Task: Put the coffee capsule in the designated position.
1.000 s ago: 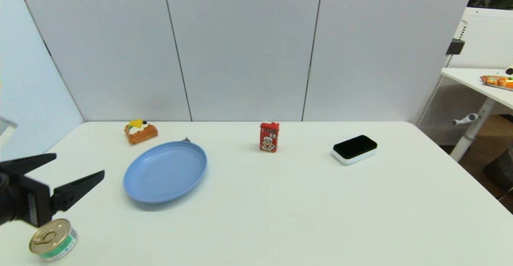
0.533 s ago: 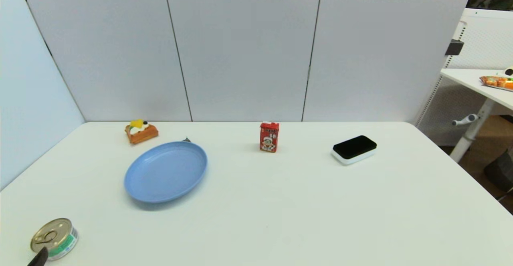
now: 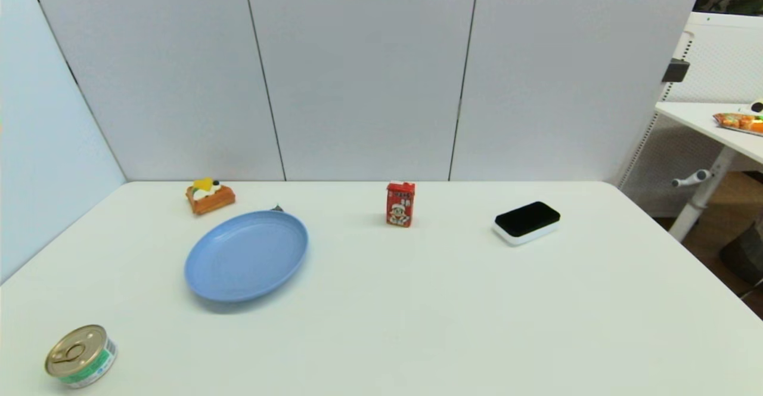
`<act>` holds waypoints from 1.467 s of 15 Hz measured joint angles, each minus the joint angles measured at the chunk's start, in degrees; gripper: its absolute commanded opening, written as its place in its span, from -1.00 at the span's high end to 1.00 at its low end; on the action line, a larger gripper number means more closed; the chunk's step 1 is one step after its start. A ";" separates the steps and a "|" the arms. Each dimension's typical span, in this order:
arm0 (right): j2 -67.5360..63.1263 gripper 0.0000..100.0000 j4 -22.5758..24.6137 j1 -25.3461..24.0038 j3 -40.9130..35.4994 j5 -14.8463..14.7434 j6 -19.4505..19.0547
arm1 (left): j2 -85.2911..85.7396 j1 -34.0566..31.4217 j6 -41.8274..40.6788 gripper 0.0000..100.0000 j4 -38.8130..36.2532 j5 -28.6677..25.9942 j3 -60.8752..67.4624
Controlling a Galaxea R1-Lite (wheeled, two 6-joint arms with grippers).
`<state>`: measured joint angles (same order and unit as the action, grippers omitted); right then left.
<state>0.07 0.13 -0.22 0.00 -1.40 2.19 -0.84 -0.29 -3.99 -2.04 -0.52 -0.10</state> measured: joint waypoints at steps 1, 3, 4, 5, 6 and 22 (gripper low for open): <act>0.00 -1.00 0.02 0.00 0.00 0.02 0.00 | 0.44 0.02 -0.50 -1.00 0.00 -0.07 0.05; 0.00 -1.00 0.00 -0.02 0.00 0.00 0.00 | 0.84 0.05 1.43 -1.00 -0.05 0.17 0.10; 0.00 -1.00 0.02 -0.02 0.00 0.02 -0.02 | 0.94 0.05 3.68 -1.00 -0.20 0.66 0.10; 0.00 -1.00 0.02 -0.02 0.00 0.00 -0.02 | 1.00 0.05 5.22 -1.00 -0.30 1.23 0.10; 0.00 -1.00 0.02 -0.02 0.00 0.02 0.00 | 1.02 0.05 5.63 -1.00 -0.30 1.38 0.10; 0.00 -1.00 0.02 0.04 0.00 -0.17 0.50 | 1.02 0.05 5.72 -1.00 -0.30 1.45 0.10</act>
<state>0.07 0.16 -0.18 0.00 -1.57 2.69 0.18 -0.24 1.73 -2.34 0.93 0.00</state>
